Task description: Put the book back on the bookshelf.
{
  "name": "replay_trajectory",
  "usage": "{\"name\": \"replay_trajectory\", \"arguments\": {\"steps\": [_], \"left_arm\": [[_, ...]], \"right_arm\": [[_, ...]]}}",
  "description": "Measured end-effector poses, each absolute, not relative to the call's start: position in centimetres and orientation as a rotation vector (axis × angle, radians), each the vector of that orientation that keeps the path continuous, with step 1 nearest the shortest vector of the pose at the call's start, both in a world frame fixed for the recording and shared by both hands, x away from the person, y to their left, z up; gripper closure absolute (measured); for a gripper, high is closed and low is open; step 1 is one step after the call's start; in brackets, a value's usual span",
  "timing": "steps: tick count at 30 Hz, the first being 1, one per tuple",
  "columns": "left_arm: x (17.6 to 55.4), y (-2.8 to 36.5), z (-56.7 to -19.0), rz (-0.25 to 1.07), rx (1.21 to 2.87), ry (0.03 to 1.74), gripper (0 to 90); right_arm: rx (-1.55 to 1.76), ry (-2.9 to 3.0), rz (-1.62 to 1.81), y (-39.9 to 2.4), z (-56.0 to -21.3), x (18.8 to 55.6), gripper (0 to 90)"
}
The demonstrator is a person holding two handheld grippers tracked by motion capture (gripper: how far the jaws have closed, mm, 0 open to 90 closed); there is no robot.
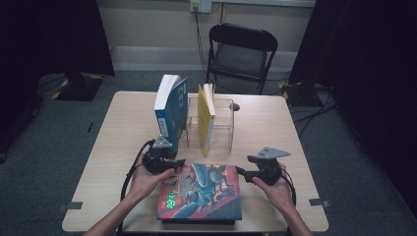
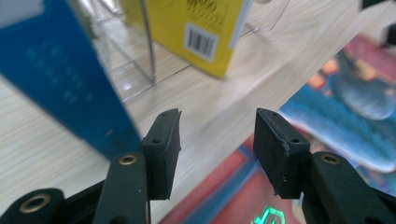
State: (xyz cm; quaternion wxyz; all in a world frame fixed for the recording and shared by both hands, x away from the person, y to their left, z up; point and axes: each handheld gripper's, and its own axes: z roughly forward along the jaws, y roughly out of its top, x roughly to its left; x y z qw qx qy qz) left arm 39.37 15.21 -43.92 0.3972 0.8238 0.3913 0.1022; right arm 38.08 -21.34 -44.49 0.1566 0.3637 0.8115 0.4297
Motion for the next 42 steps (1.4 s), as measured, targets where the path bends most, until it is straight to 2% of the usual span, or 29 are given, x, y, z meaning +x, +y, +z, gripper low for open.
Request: {"name": "replay_trajectory", "arguments": {"steps": [6,14,19,23,26,29,34,42], "left_arm": [[38.8,16.3,-44.5,0.224,2.070,1.000,49.0],[37.3,17.1,-44.7,0.291,2.010,1.035,46.3],[36.7,17.8,-44.7,0.328,1.997,1.019,46.5],[35.6,19.1,-45.0,0.263,1.966,1.025,46.7],[34.8,19.4,-45.2,0.267,1.975,0.995,52.3],[34.7,19.0,-45.3,0.279,1.992,0.990,54.0],[36.0,18.1,-45.2,0.246,1.992,1.004,60.8],[37.6,15.7,-45.1,0.222,2.014,0.977,62.2]], "right_arm": [[0.987,2.313,1.301,-20.3,-42.2,38.5,36.2],[0.924,2.489,1.253,-16.8,-44.7,39.4,38.3],[0.899,2.544,1.260,-16.2,-45.1,39.3,39.5],[0.866,2.541,1.229,-16.1,-45.0,38.8,40.0],[0.878,2.542,1.233,-16.1,-45.0,38.8,40.3],[0.871,2.551,1.224,-16.1,-44.9,38.7,41.3],[0.902,2.563,1.276,-17.2,-45.2,37.7,44.0],[0.941,2.566,1.315,-18.9,-45.3,35.4,49.7]]}}
